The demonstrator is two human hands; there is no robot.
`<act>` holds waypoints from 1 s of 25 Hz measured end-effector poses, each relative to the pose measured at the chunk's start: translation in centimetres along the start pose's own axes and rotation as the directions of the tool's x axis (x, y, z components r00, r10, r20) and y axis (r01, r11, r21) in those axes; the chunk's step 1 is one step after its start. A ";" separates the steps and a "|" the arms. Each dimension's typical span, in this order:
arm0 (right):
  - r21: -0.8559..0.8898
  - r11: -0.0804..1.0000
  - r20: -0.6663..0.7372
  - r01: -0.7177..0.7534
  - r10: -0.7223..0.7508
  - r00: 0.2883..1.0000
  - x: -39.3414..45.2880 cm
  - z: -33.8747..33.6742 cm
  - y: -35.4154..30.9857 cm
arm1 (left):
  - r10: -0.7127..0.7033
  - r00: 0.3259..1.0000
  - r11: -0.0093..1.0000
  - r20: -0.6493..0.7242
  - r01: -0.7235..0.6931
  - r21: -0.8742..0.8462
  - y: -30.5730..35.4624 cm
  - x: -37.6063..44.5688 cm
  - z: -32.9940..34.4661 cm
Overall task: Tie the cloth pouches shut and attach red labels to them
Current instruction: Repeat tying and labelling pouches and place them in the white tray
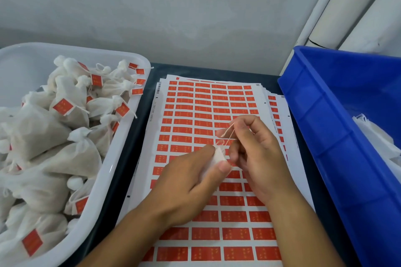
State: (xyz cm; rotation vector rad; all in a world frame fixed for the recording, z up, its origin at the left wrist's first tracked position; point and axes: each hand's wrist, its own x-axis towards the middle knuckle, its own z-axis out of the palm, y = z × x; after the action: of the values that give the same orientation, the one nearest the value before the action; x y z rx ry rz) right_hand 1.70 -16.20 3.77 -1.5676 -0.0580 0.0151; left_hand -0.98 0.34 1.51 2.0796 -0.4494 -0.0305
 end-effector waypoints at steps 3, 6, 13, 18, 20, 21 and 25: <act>0.042 0.999 -0.025 -0.019 0.020 0.999 0.1 -0.4 -0.1 | 0.056 0.998 0.987 -0.019 -0.053 0.149 -0.2 -0.1 0.3; -0.067 0.997 0.020 -0.042 0.043 0.999 0.2 -0.4 -0.1 | 0.055 0.992 0.964 -0.110 -0.024 0.263 -0.5 0.1 0.4; -0.237 0.971 0.129 -0.012 0.044 0.991 -0.3 -0.4 -0.5 | 0.194 0.951 0.895 -0.242 -0.070 0.441 -0.7 0.6 0.1; -0.291 0.956 0.170 0.037 0.014 0.985 -0.5 -0.4 -0.4 | 0.200 0.960 0.871 -0.198 -0.081 0.484 -1.0 0.5 0.2; -0.311 0.948 0.176 0.071 -0.015 0.984 -0.4 -0.6 -0.2 | 0.183 0.965 0.868 -0.187 -0.070 0.492 -1.0 0.5 0.3; -0.320 0.944 0.178 0.080 -0.023 0.984 -0.4 -0.7 -0.1 | 0.175 0.968 0.865 -0.181 -0.064 0.497 -1.0 0.4 0.3; -0.212 0.977 0.121 0.014 0.012 0.993 -0.3 -0.5 -0.2 | 0.055 0.988 0.908 -0.147 0.012 0.419 -1.1 0.4 0.6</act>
State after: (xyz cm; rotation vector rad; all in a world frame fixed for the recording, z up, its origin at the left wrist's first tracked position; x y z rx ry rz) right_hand 1.41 -16.73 3.98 -1.7800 -0.1615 0.1070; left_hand -0.38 0.23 0.34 2.4760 -0.4083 0.2632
